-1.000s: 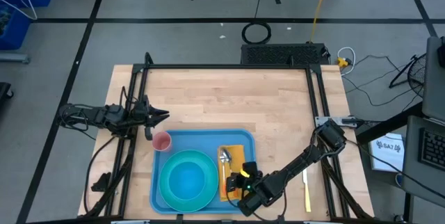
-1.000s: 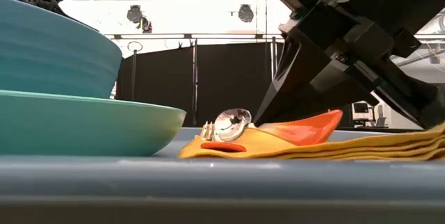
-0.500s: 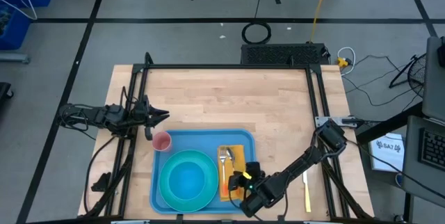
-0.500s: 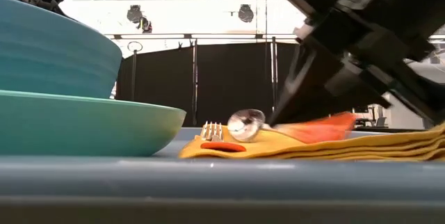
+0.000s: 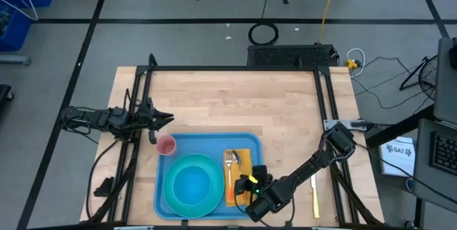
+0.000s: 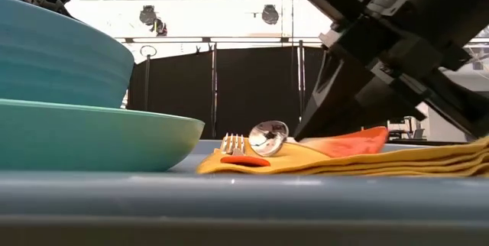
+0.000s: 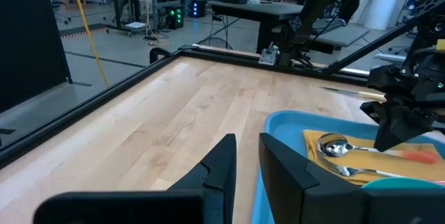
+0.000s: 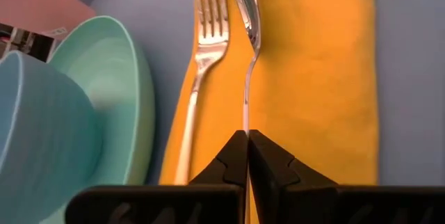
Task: Set up tray
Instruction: Put the white orange spoon on the yellow napkin
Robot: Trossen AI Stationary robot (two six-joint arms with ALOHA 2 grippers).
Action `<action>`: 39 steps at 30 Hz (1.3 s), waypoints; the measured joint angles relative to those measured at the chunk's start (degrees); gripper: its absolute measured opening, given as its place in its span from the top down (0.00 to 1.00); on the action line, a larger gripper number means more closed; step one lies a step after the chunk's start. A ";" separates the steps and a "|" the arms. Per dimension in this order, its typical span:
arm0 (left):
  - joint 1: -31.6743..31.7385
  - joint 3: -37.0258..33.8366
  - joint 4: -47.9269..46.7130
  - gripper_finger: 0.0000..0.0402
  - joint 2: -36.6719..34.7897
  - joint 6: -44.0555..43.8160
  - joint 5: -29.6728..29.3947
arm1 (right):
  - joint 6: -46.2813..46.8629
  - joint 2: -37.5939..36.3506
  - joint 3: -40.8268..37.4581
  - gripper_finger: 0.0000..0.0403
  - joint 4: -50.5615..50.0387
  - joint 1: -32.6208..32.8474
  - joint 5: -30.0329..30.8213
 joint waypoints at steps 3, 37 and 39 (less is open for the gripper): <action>0.01 0.00 -0.08 0.83 0.02 0.02 0.00 | 0.81 0.00 0.00 1.00 -0.31 0.02 -0.04; 0.01 0.00 -0.74 0.83 0.02 -0.32 -0.37 | -3.91 -0.04 -4.28 0.90 10.82 0.61 0.40; -0.01 0.00 -0.74 0.83 0.00 -0.42 -0.37 | -3.91 -0.04 -4.28 0.86 11.08 0.61 0.49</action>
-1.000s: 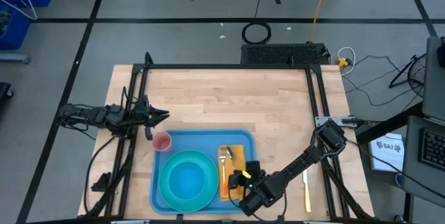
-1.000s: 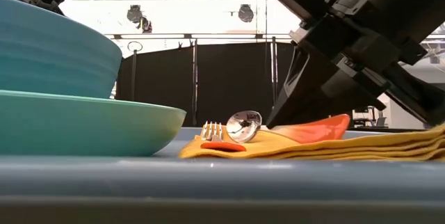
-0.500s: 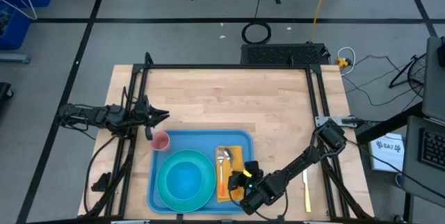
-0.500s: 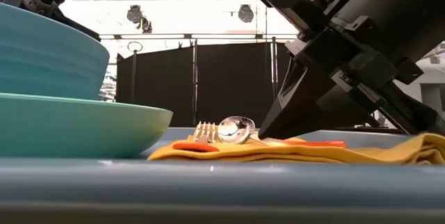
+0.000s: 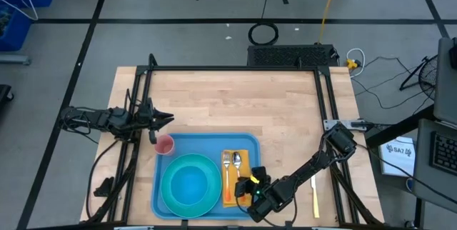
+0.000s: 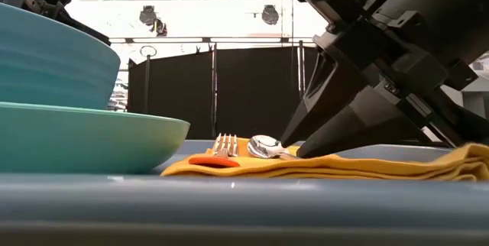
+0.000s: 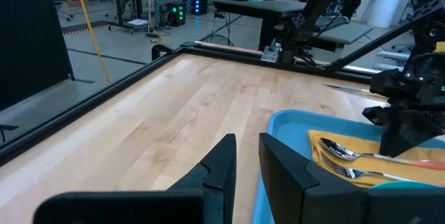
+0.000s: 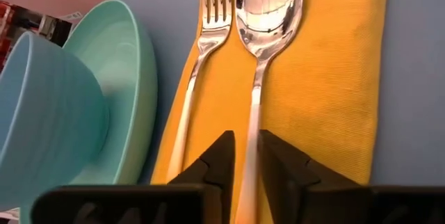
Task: Set up tray
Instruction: Put the white orange spoon on the yellow napkin, then put the yellow knife on the yellow napkin
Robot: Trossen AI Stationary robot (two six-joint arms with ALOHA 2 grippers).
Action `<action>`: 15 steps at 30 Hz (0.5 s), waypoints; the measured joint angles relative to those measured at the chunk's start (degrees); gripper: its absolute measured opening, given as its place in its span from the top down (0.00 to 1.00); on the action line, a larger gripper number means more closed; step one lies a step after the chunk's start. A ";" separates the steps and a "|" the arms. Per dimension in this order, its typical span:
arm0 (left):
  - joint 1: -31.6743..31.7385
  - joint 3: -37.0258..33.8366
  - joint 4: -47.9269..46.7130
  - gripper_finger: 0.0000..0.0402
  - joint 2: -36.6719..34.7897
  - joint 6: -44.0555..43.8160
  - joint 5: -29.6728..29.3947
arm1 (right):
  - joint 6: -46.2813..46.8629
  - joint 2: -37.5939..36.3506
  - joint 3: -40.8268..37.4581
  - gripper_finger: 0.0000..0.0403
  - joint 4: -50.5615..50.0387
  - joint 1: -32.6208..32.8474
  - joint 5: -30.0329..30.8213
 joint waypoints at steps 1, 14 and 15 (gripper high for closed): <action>0.00 0.00 0.00 0.83 0.02 0.00 0.00 | 0.00 0.00 0.00 0.84 0.20 0.00 0.03; 0.02 0.00 0.74 0.83 0.02 0.02 0.00 | -7.40 0.00 0.00 0.74 8.05 -0.50 2.41; 0.02 0.00 0.89 0.83 0.02 0.02 0.00 | -8.49 -0.13 0.00 0.74 8.52 -0.50 1.78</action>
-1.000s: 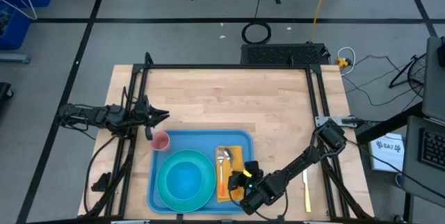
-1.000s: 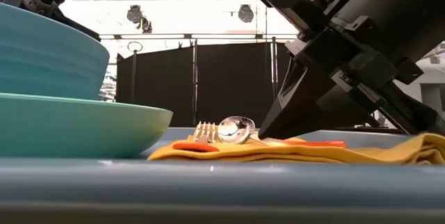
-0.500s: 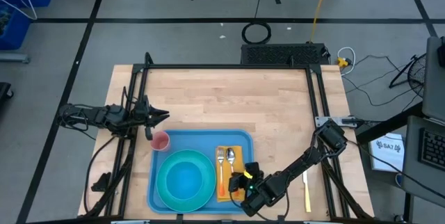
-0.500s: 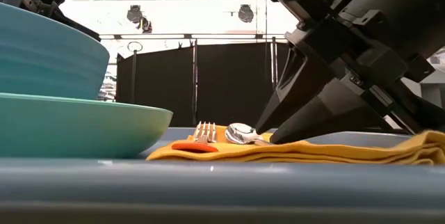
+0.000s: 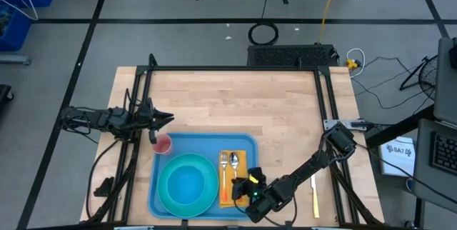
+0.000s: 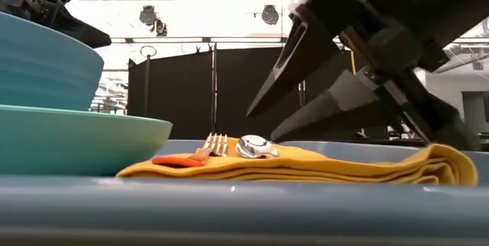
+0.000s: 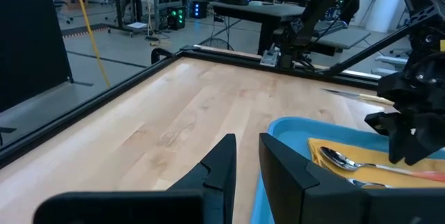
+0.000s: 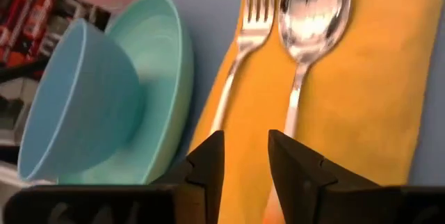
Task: Set up tray
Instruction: Put the yellow knife on the yellow napkin
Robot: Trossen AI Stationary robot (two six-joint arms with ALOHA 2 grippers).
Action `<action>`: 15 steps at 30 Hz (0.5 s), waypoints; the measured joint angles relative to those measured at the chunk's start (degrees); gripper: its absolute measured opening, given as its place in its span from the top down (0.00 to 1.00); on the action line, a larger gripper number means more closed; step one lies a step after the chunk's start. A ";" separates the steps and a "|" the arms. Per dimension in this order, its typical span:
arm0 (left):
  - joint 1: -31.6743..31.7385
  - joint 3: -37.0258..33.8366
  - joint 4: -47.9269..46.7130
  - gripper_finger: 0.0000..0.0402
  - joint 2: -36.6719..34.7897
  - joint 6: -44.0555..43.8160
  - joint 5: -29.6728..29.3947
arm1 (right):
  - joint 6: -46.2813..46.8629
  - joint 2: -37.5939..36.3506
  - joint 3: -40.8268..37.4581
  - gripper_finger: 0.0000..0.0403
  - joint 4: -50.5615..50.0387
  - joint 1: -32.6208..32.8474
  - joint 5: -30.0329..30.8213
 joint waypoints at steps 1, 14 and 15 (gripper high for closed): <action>0.00 0.00 0.03 0.83 -0.01 0.00 0.00 | -0.97 -0.35 0.00 0.75 -0.04 0.00 -0.73; -0.01 0.00 -0.01 0.83 0.00 -0.56 0.02 | -15.31 -21.60 0.13 0.84 -22.22 0.29 -8.31; -0.01 0.00 -0.01 0.83 0.00 -0.69 0.02 | -13.67 -22.98 0.15 0.86 -26.07 0.43 -11.17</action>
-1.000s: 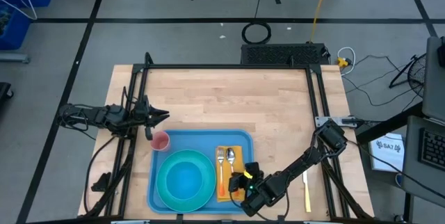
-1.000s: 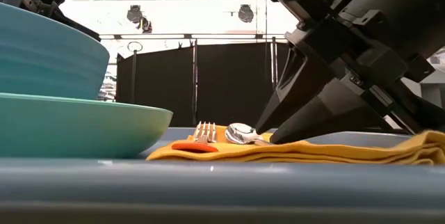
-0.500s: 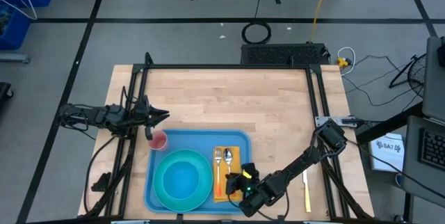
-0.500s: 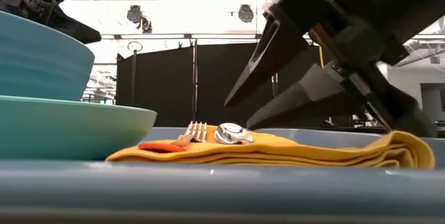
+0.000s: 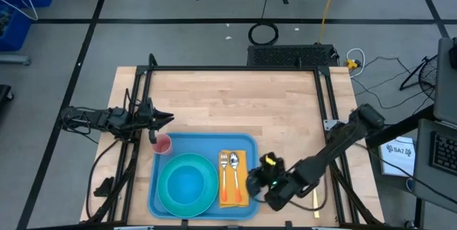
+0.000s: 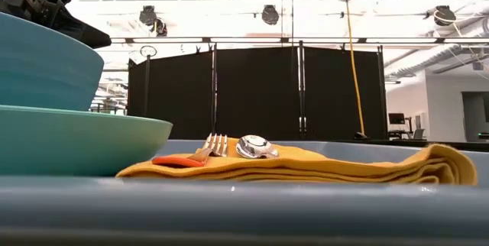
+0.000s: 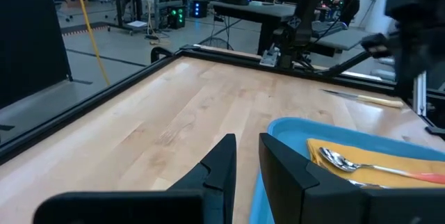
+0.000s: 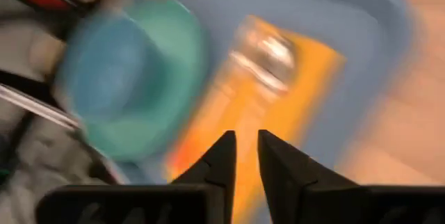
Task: Set up tray
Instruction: Put the yellow knife on the yellow napkin
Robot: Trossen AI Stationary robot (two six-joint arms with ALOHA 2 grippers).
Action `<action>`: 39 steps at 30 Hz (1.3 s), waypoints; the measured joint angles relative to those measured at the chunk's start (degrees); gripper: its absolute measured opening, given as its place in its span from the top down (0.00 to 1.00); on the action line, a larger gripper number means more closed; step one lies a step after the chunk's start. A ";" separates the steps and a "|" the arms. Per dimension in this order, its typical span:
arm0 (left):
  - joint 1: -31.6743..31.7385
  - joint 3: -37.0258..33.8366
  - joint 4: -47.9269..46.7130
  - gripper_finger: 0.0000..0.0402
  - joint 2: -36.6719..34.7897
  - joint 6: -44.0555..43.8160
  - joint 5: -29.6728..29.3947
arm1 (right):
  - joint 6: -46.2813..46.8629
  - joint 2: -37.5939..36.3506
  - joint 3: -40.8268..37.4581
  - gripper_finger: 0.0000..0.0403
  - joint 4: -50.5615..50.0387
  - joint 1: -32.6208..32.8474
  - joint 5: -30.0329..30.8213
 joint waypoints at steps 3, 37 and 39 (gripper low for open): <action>-0.01 0.02 -0.04 0.83 0.00 -0.03 0.00 | 7.23 -2.27 -0.02 0.94 -13.70 0.92 -11.44; -0.01 0.02 -1.94 0.83 0.02 -1.52 -1.24 | 40.70 -1.37 -11.30 1.00 -30.69 17.60 -52.55; -0.01 0.02 -2.15 0.83 0.00 -1.54 -1.26 | 39.83 -1.37 -12.87 1.00 -24.50 17.60 -50.87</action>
